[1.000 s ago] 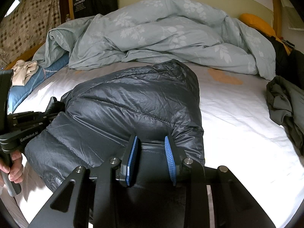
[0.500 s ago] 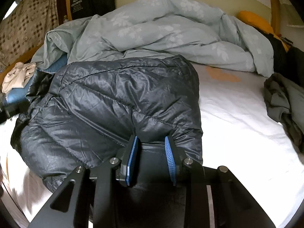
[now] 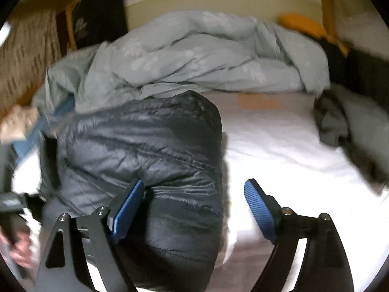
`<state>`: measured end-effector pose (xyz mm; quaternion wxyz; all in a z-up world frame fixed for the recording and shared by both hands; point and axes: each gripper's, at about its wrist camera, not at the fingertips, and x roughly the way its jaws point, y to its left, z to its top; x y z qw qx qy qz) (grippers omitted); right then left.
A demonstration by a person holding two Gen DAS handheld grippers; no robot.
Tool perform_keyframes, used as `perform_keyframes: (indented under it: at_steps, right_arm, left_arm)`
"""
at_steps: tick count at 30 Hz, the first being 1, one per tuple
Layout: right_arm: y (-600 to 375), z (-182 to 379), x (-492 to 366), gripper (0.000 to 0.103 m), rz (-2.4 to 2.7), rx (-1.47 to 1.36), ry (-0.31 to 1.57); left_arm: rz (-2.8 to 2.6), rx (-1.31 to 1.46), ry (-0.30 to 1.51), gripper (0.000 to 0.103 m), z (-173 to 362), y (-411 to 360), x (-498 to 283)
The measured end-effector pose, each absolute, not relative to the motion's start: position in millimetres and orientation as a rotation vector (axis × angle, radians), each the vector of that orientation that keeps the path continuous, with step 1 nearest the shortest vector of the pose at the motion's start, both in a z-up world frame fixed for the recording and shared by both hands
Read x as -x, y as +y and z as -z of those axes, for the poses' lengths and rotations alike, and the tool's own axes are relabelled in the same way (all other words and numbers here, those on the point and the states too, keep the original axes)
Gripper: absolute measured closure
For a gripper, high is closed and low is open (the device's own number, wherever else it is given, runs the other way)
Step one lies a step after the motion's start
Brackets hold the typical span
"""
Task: Fold large clothes
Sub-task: 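Grasp the folded jacket bundle with both tools from its sides, then lift the jacket bundle with both tools and carry it toward the clothes pile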
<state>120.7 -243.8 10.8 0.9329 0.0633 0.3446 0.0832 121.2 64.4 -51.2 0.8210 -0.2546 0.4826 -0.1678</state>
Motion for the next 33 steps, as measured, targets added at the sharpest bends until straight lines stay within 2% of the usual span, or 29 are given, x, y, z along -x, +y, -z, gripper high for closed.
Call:
perform_keyframes:
  at_steps: [4,6,8,9,11,13,15,17,18,20,26,33]
  right_arm:
    - [-273.4,-2.3,-134.0,0.017,-0.224,-0.319,0.800]
    - [-281.0,11.2,-144.4,0.017,-0.287,-0.387,0.885]
    - [-282.7,28.5,-155.5,0.017,-0.424,-0.461,0.983]
    - [-283.5,31.7,-156.8,0.017,-0.445,-0.482,0.991]
    - [-284.8,36.4,-157.9,0.019,-0.466,-0.500,0.986]
    - [-283.8,39.6,-159.2,0.020,-0.486,-0.498,0.984]
    - [-282.3,40.6,-157.3,0.033,-0.477,-0.497,0.971]
    - [-277.1,29.5,-147.3,0.052,-0.452,-0.433,0.915]
    - [-272.7,22.2,-143.7,0.057,-0.438,-0.386,0.887]
    - [-267.4,6.8,-132.9,0.059,-0.410,-0.313,0.827]
    - [-296.3,-57.3,-101.6,0.059,-0.357,-0.254,0.646]
    - [-387.4,-150.5,-71.3,0.059,-0.133,-0.203,0.393]
  left_arm:
    - [0.410,0.537,1.014,0.001,51.2,59.2,-117.0]
    - [0.448,0.547,1.015,0.005,51.8,58.8,-115.0]
    - [0.482,0.549,1.008,0.020,49.5,55.8,-113.7]
    - [0.484,0.531,0.993,0.023,46.4,53.3,-111.7]
    - [0.486,0.495,0.959,0.037,40.2,49.6,-108.1]
    - [0.485,0.463,0.928,0.045,32.8,43.5,-106.7]
    - [0.481,0.427,0.891,0.052,25.0,38.3,-100.6]
    - [0.479,0.388,0.850,0.058,16.5,32.9,-95.6]
    - [0.481,0.366,0.830,0.058,12.0,31.2,-91.8]
    - [0.486,0.317,0.789,0.059,1.4,28.1,-86.9]
    - [0.558,0.237,0.610,0.059,-48.5,-1.2,-80.6]
    - [0.693,0.196,0.468,0.059,-124.8,-110.3,-111.2]
